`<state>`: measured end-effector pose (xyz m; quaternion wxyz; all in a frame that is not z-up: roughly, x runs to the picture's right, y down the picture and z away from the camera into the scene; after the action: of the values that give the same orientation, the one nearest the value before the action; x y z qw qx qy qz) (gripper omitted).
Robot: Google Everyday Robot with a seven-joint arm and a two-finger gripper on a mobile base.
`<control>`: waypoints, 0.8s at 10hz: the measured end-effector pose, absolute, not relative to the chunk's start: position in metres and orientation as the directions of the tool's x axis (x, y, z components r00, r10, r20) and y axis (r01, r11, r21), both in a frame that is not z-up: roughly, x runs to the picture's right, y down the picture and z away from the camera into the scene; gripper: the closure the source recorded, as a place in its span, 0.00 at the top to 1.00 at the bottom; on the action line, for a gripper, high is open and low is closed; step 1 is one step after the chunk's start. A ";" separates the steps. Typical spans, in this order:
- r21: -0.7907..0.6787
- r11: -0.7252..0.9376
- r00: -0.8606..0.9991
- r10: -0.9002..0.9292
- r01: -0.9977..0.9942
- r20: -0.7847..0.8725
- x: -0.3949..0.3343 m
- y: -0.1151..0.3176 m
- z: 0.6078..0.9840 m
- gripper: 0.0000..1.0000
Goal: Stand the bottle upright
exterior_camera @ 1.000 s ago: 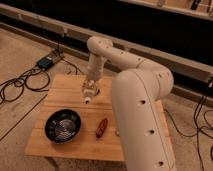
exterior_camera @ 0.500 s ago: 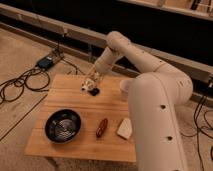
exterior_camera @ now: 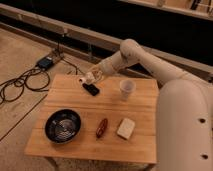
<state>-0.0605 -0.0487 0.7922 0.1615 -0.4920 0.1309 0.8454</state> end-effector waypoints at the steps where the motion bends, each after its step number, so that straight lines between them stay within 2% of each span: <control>1: 0.068 -0.927 -0.462 0.119 -0.368 -0.879 -0.061 -0.042 0.788 0.00; 6: 0.053 -0.983 -0.414 0.024 -0.174 -0.910 -0.061 -0.015 0.762 0.00; 8: 0.050 -0.985 -0.414 0.024 -0.168 -0.910 -0.062 -0.014 0.762 0.00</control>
<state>-0.0617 -0.0138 0.7623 0.0574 -0.5382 0.0667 0.8382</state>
